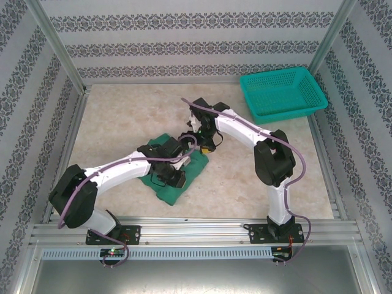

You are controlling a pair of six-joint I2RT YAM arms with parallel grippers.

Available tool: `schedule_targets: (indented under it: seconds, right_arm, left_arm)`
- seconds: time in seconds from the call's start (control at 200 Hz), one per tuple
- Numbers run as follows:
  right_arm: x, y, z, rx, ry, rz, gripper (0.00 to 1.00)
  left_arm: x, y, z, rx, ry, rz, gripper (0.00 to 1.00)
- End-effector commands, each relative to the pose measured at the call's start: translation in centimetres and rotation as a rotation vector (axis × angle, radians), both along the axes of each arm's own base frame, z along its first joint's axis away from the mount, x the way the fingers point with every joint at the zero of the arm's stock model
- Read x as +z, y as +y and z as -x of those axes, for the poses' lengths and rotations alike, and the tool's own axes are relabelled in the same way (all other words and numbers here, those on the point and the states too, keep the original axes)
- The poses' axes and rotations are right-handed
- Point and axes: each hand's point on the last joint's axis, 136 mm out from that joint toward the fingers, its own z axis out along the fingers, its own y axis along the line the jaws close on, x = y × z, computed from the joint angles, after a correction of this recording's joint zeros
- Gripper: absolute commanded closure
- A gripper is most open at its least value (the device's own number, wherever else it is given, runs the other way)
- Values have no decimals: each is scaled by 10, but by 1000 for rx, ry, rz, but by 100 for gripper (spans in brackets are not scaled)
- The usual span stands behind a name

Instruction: Roll up the long pants

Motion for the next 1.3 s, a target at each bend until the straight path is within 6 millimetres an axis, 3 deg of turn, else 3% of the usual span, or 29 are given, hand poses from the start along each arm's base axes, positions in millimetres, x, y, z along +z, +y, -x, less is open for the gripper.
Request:
schedule_targets:
  seconds: [0.0,0.09,0.15,0.18,0.23,0.305,0.44,0.674,0.784,0.824,0.884,0.939,0.959,1.139,1.294]
  right_arm:
    - [-25,-15,33,50,83,94,5]
    - [-42,-25,44,35,126,118,9]
    - [-49,-27,53,21,157,98,19]
    - [-50,-26,57,13,167,82,32]
    - [-52,-30,63,-10,181,77,73]
    - [-55,-36,74,-29,194,74,100]
    - [-53,-51,90,-65,196,80,100]
    - [-42,-54,107,-114,209,33,100]
    - [-38,-58,106,-134,194,43,100]
    - [-35,-64,101,-145,165,69,74]
    - [-26,-73,90,-154,75,107,44]
    - [-14,-84,78,-184,-15,148,35]
    - [-9,-88,74,-201,-41,158,26]
    - [22,-105,62,-305,-141,121,22]
    - [21,-96,74,-292,-87,70,21]
  left_arm:
    - [2,-11,8,-106,-10,-6,100]
    - [1,-16,9,-138,-18,-17,100]
    - [1,-14,8,-142,-25,-35,100]
    - [1,-13,8,-144,-26,-38,100]
    - [0,-10,7,-140,-31,-58,100]
    - [0,-6,7,-141,-35,-76,100]
    - [-2,0,8,-151,-22,-115,100]
    - [1,-11,18,-198,44,-57,100]
    - [3,-20,23,-224,93,10,100]
    - [4,-27,24,-227,125,66,100]
    - [6,-39,25,-217,170,168,100]
    - [8,-47,21,-187,214,239,100]
    - [7,-49,19,-171,236,257,100]
    - [22,-72,3,-85,326,524,100]
    - [30,-67,-18,16,382,694,100]
